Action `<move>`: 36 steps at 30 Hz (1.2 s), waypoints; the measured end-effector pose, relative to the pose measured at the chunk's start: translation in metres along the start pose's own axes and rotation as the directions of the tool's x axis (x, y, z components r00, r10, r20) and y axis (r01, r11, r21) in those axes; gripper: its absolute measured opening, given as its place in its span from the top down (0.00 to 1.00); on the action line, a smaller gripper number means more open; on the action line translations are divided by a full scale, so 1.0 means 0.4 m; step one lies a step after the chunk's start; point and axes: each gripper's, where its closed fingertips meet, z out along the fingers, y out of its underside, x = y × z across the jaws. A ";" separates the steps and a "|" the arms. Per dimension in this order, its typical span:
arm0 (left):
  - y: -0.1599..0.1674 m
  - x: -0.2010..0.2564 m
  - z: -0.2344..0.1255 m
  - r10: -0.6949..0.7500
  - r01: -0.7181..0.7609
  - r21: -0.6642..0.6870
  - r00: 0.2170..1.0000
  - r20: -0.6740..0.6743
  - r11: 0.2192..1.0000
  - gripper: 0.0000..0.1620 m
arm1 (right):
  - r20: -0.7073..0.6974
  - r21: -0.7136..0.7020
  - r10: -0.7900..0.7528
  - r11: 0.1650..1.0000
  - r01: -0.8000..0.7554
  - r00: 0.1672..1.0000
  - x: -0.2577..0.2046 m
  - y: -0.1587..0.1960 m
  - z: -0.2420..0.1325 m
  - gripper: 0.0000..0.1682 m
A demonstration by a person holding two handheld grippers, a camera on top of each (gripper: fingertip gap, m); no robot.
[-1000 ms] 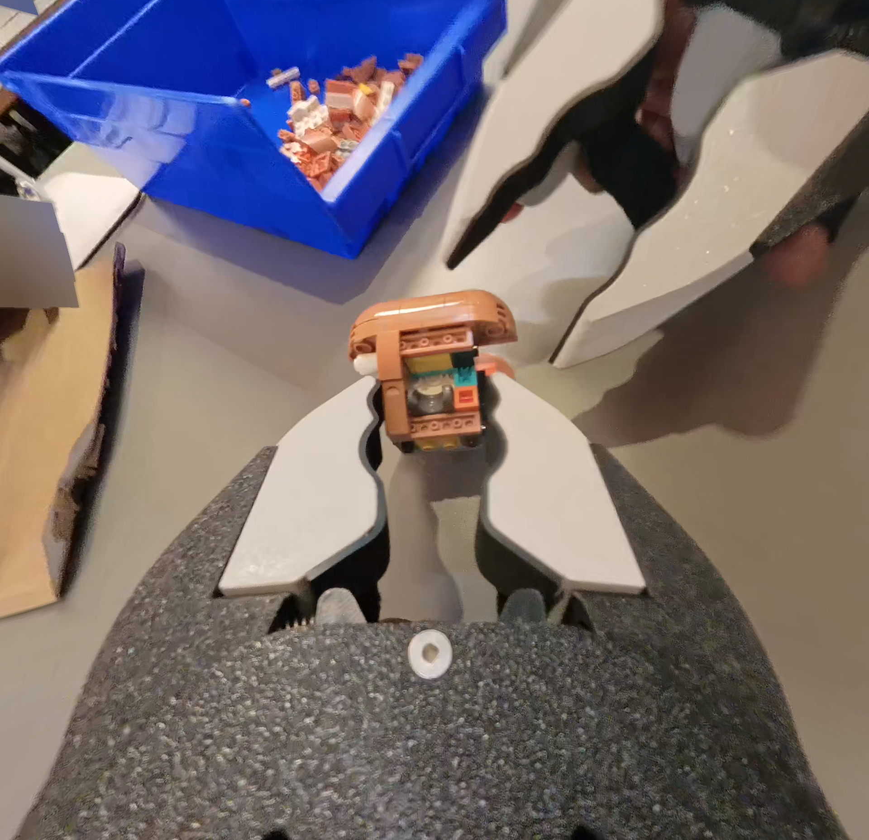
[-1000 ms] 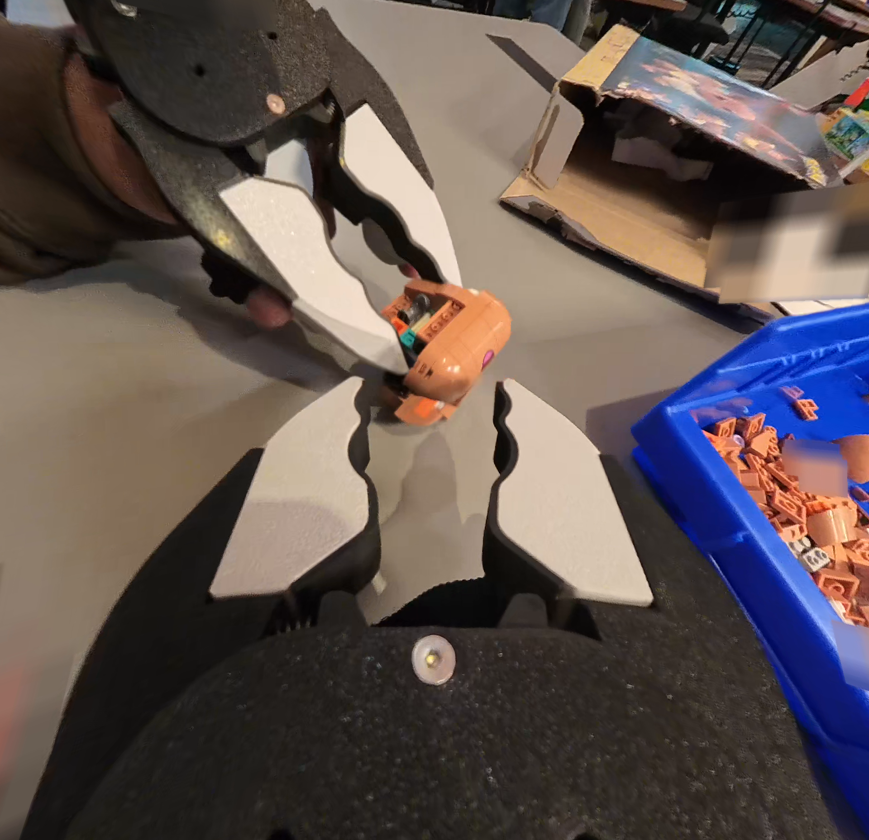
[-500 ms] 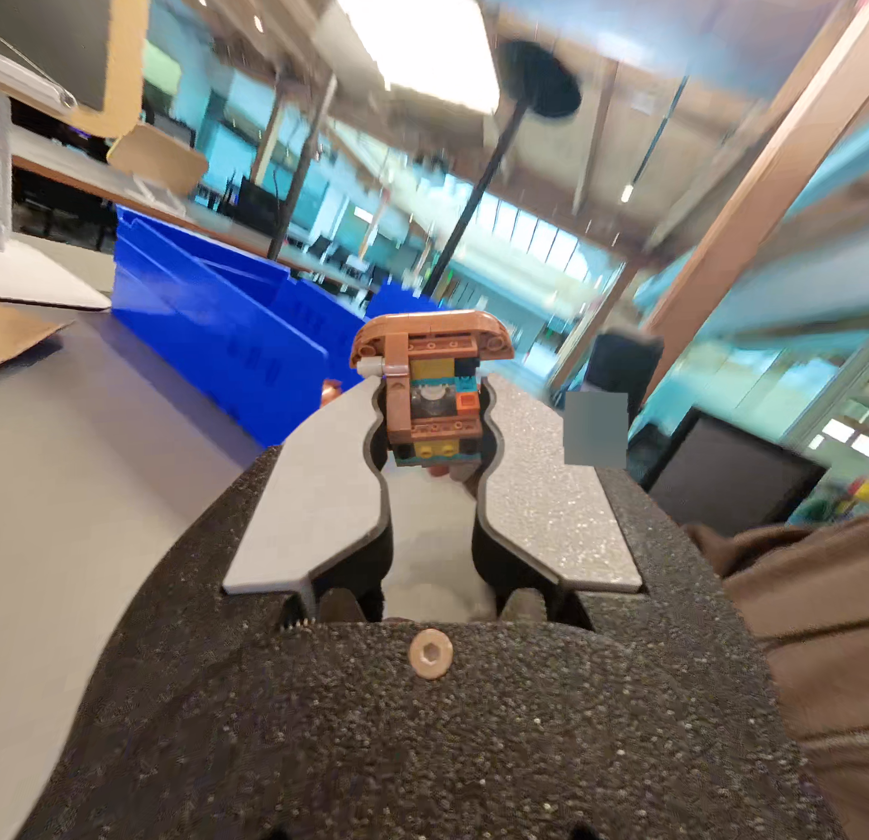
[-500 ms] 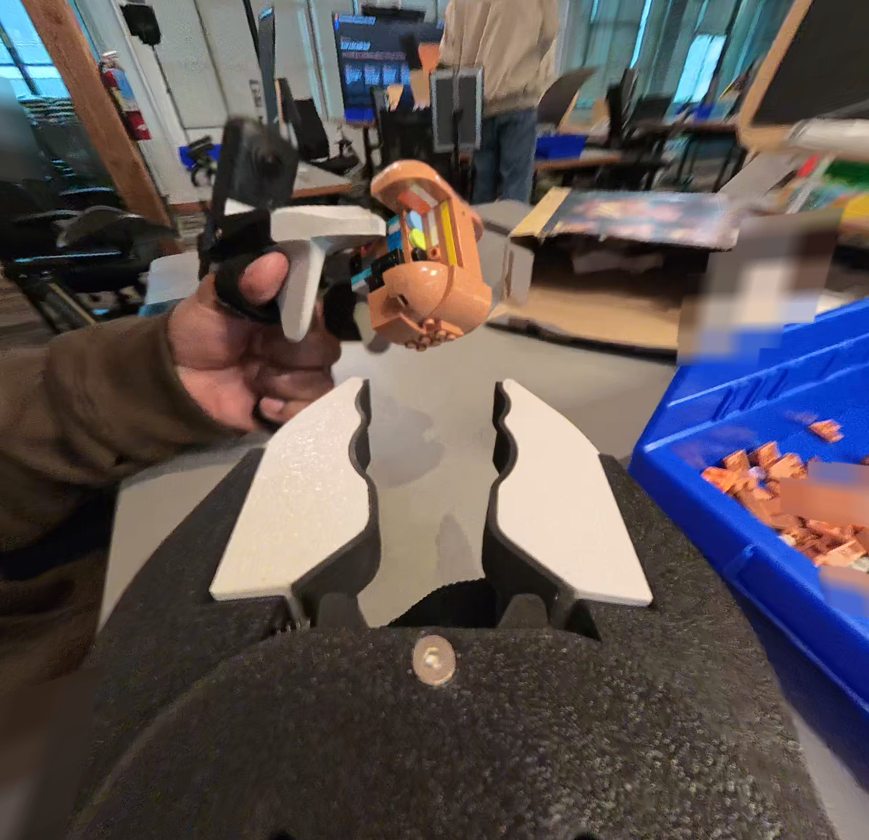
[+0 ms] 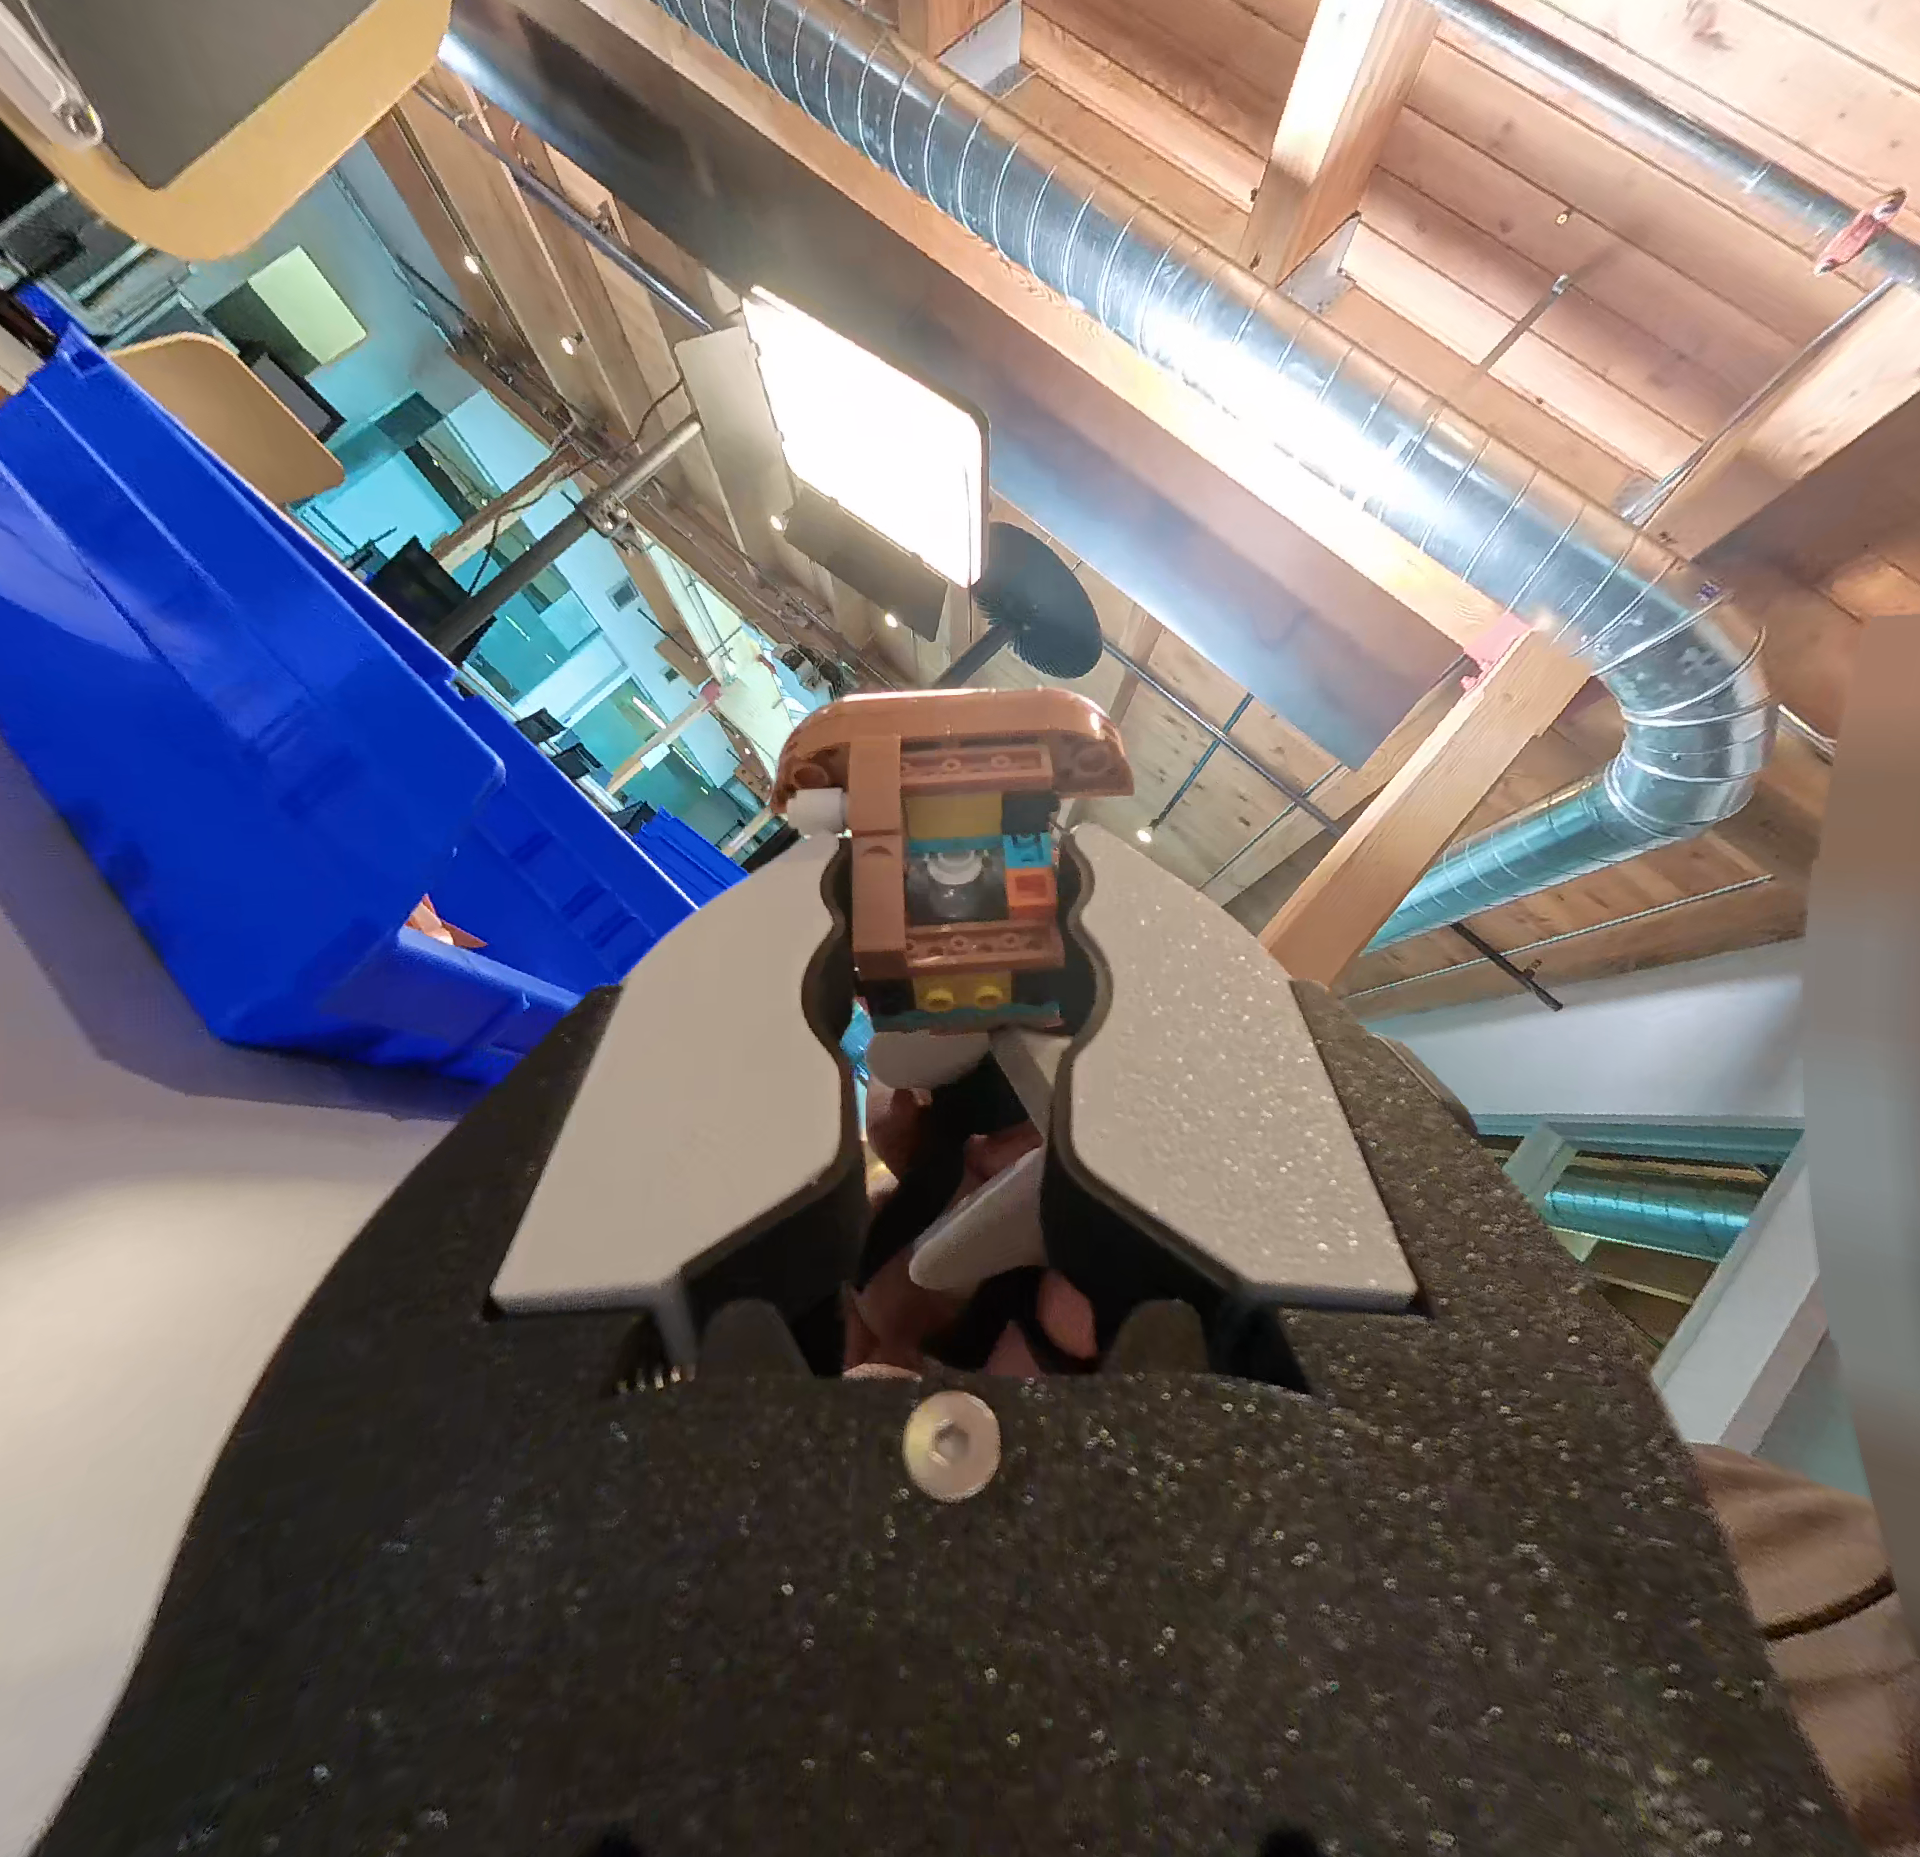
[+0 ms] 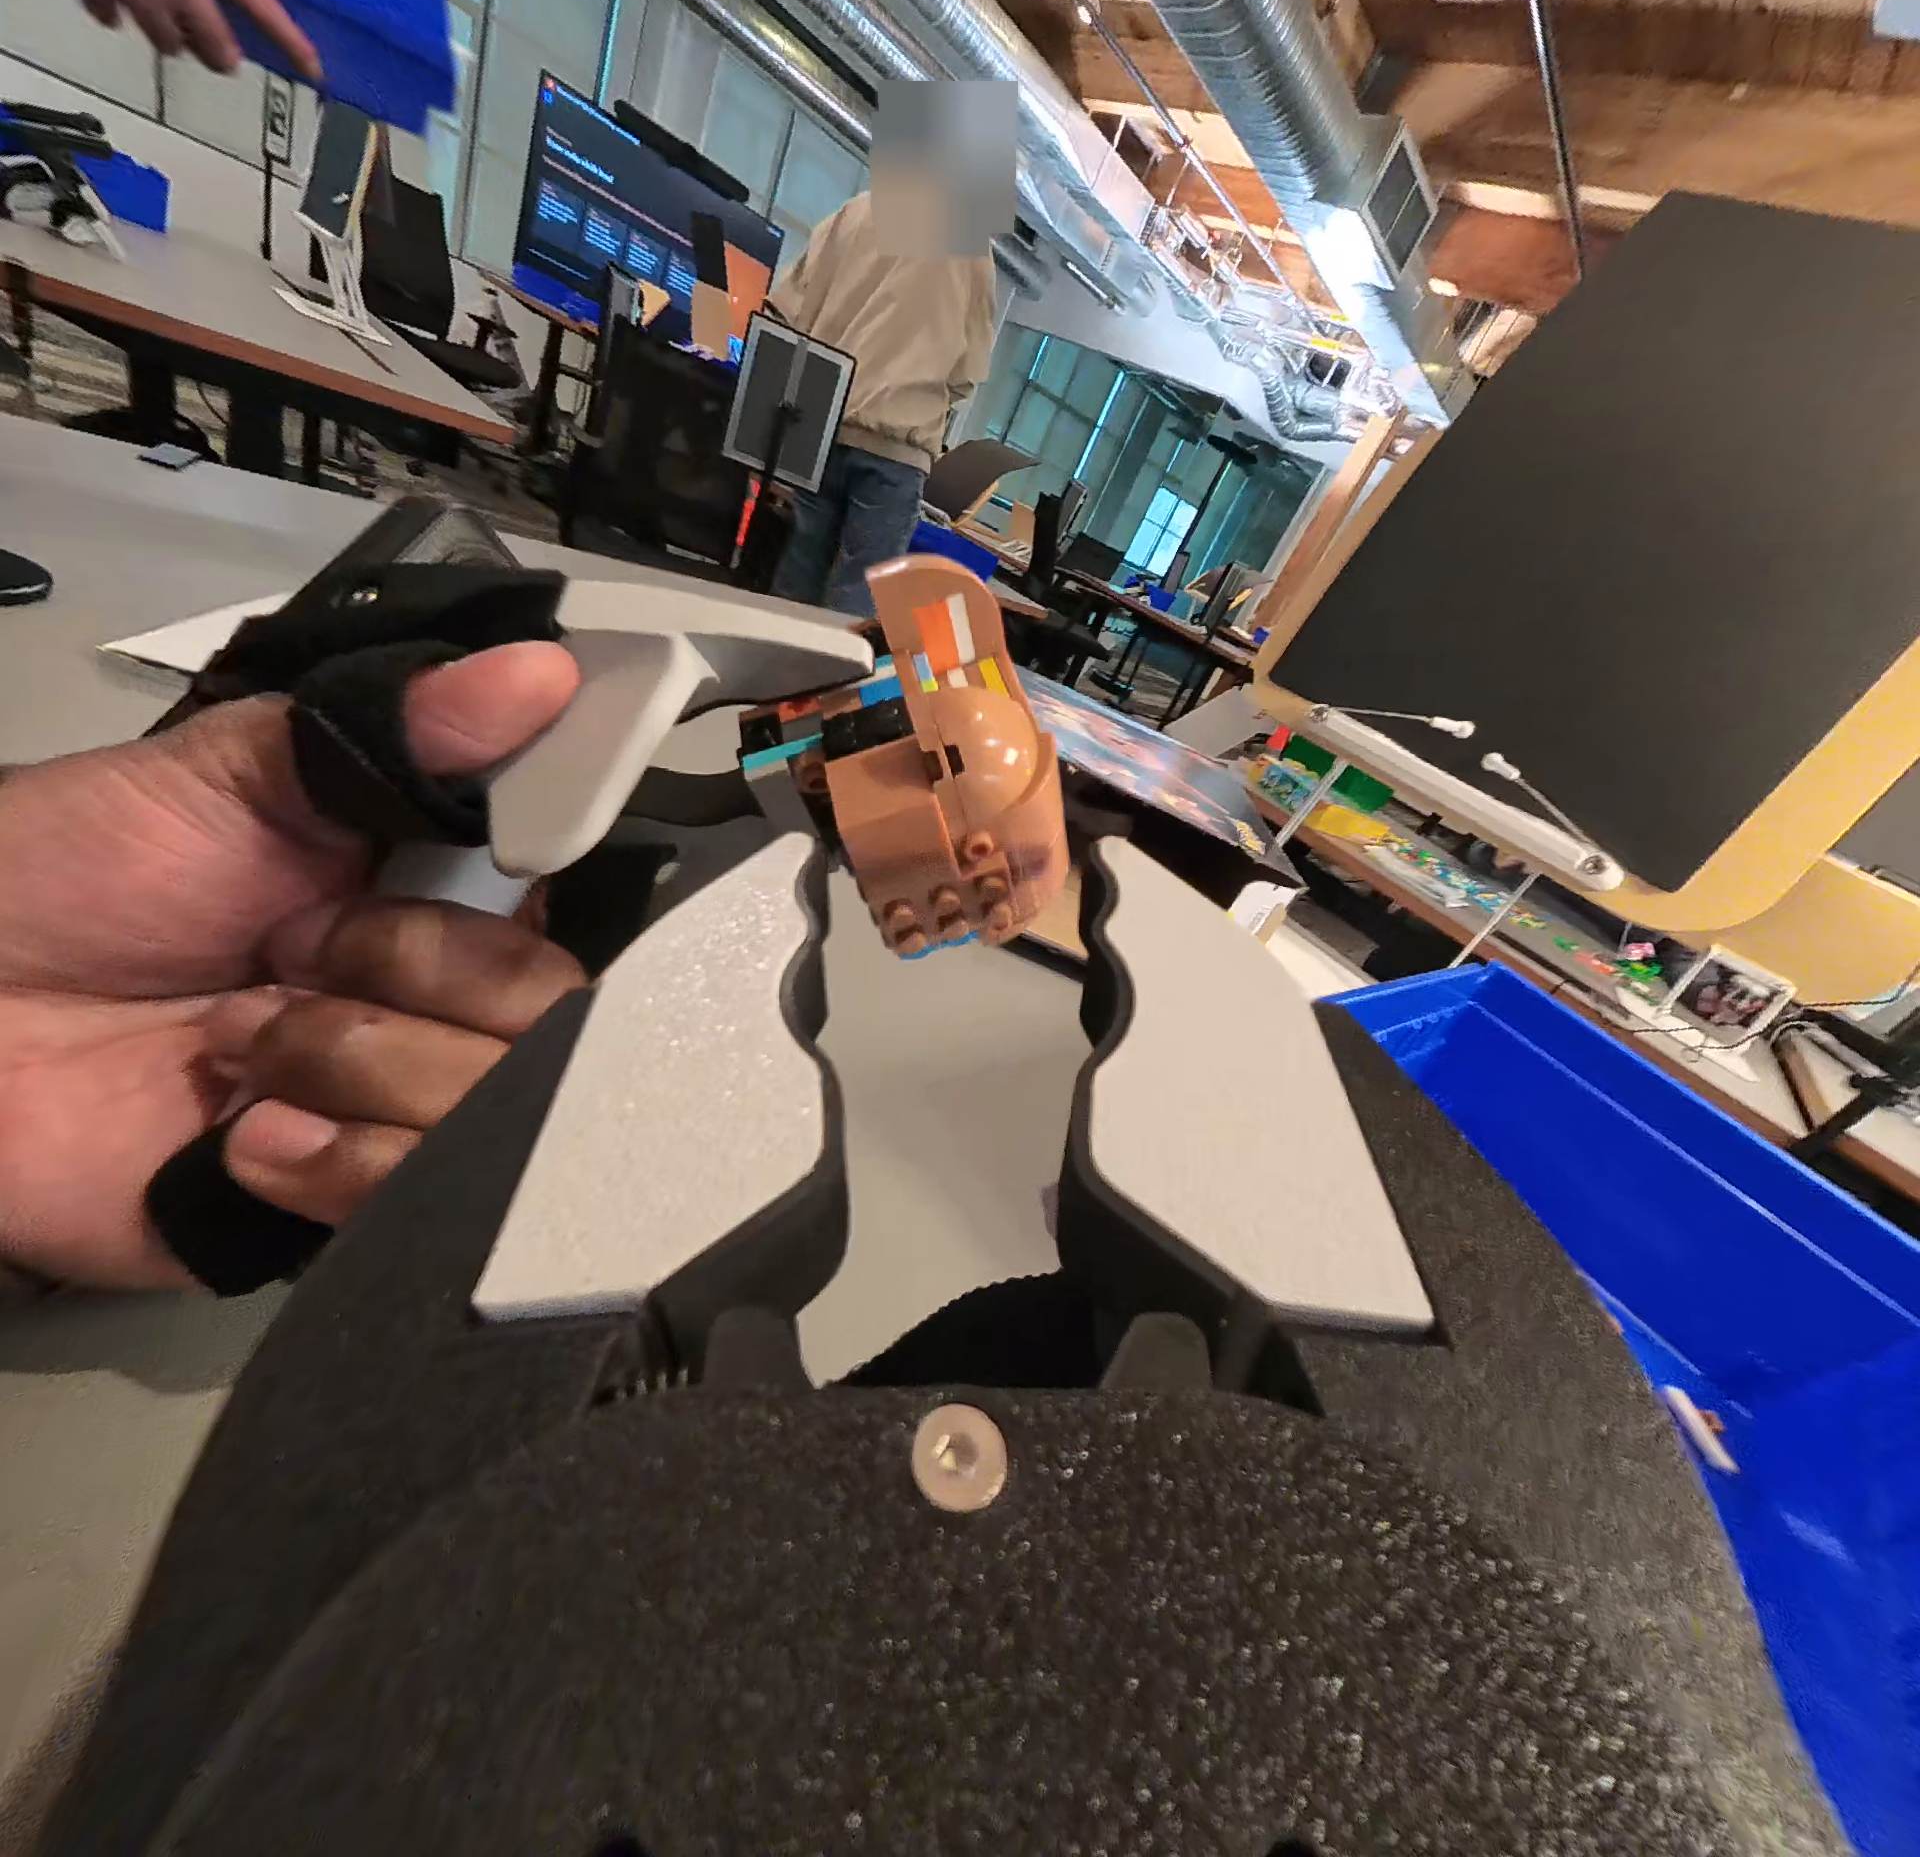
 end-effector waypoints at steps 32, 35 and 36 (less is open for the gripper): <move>0.041 0.024 0.006 0.335 -0.322 -0.173 0.941 0.049 0.931 0.75 | 0.002 0.095 -0.134 0.986 0.134 0.991 -0.001 -0.041 -0.044 0.77; 0.031 0.019 0.001 0.538 -0.505 -0.226 0.836 0.113 0.833 0.75 | -0.004 0.138 -0.136 0.981 0.136 0.991 0.004 -0.060 -0.058 0.78; 0.029 0.017 -0.001 0.605 -0.564 -0.253 0.786 0.130 0.786 0.75 | -0.007 0.154 -0.138 0.979 0.137 0.990 0.006 -0.067 -0.062 0.78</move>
